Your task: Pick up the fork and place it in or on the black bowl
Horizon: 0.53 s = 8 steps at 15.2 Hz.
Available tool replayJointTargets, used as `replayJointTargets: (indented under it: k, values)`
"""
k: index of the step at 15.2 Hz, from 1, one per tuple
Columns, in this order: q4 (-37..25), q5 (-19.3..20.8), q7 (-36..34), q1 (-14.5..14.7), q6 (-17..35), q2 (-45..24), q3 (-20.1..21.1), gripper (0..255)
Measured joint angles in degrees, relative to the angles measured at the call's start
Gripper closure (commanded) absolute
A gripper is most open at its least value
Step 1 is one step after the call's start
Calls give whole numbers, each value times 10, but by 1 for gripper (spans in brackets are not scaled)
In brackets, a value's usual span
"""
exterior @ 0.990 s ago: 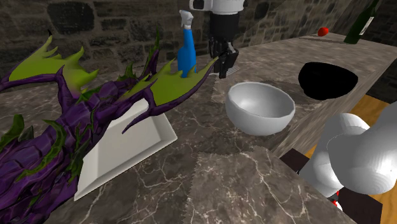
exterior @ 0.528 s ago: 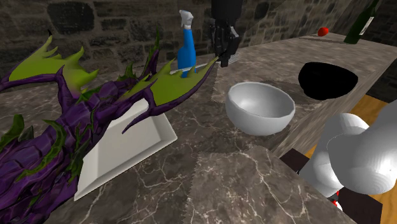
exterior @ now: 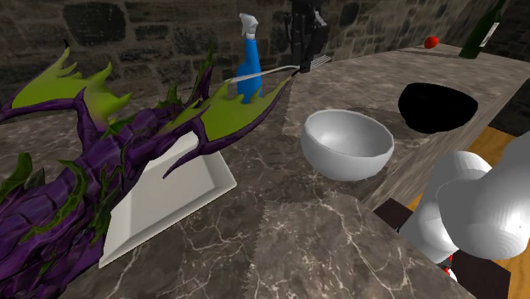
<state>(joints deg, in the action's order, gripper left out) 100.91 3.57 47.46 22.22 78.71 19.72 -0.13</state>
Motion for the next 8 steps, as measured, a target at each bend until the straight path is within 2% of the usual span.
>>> replayJointTargets:
  k: [8]
  values:
    - [99,28,64,-20,-25,129,-44,255]
